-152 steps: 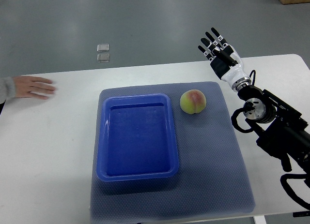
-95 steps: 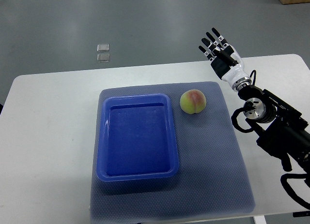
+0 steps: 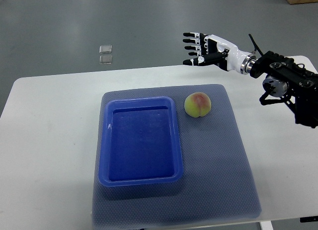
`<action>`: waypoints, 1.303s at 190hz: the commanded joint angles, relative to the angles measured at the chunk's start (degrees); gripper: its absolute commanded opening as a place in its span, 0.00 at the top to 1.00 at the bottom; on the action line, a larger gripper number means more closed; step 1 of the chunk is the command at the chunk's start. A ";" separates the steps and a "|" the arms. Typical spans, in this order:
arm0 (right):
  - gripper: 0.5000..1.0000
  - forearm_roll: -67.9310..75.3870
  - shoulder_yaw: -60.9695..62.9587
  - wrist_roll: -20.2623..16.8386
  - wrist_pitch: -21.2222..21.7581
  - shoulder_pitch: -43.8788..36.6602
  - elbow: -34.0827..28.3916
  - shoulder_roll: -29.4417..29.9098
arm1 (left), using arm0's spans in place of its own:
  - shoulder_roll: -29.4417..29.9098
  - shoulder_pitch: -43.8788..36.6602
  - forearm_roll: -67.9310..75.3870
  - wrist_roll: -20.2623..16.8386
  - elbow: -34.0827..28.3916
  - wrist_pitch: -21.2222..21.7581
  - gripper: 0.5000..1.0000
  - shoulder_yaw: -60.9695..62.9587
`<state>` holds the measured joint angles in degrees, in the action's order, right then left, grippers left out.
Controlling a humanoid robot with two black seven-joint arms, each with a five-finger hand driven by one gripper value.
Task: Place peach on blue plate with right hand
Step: 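Move the right hand from rest toward the peach beside the tray, then lower the right hand over the peach and close fingers around it, then lift the peach upward with the right hand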
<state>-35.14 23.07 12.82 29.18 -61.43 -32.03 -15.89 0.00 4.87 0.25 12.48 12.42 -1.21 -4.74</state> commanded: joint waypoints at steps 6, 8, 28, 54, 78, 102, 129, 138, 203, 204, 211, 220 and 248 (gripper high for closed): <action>0.12 -10.87 -13.17 -3.14 5.82 -9.98 -3.19 -4.66 | 0.00 0.23 0.27 0.09 0.32 -0.46 0.00 0.08; 0.12 -12.06 -14.46 -3.24 5.82 -10.99 -3.92 -4.94 | 0.00 0.23 0.27 0.09 0.41 -0.46 0.00 0.08; 0.12 -17.95 -21.14 -3.94 5.82 -15.91 -7.61 -6.61 | 0.00 0.23 0.27 0.09 1.03 -0.46 0.00 0.17; 0.12 -22.70 -32.83 -7.54 5.82 -23.12 -10.33 -4.94 | 0.00 0.23 0.27 0.09 1.64 -0.55 0.00 0.17; 0.12 -22.08 -32.65 -8.42 5.82 -22.33 -10.33 -2.57 | 0.00 0.23 0.19 0.09 1.55 -0.55 0.00 0.08; 0.12 -22.96 -32.83 -8.33 3.87 -18.64 -9.98 -0.64 | 0.00 0.23 0.19 0.09 1.11 -0.46 0.00 0.08; 0.12 -23.22 -33.35 -8.42 0.44 -16.62 -9.02 1.56 | 0.00 0.23 0.19 0.09 1.29 -0.46 0.00 -0.18; 0.12 -23.22 -33.35 -8.51 0.00 -16.09 -8.66 1.91 | 0.00 0.23 0.19 0.09 1.38 -0.55 0.00 -0.18; 0.14 -26.56 -33.35 -7.98 -4.57 -11.96 -6.55 4.20 | 0.00 0.14 0.10 0.09 1.03 -0.46 0.00 -0.18; 0.14 -26.56 -33.35 -7.98 -4.57 -11.96 -6.55 4.20 | 0.00 0.14 0.10 0.09 1.03 -0.46 0.00 -0.18; 0.17 -26.56 -33.35 -7.98 -4.92 -11.78 -6.55 4.29 | 0.00 0.14 0.10 0.09 1.03 -0.55 0.00 -0.18; 0.26 -26.56 -33.35 -7.89 -5.18 -11.61 -6.55 4.29 | 0.00 0.14 0.10 0.09 1.11 -0.55 0.00 -0.18; 0.52 -26.56 -33.27 -7.89 -5.36 -11.26 -6.55 4.29 | 0.00 0.14 0.10 0.09 1.11 -0.46 0.00 -0.18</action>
<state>-61.69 -10.26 4.90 23.97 -72.89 -38.59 -11.61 0.00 5.02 0.35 12.57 13.49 -1.71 -4.93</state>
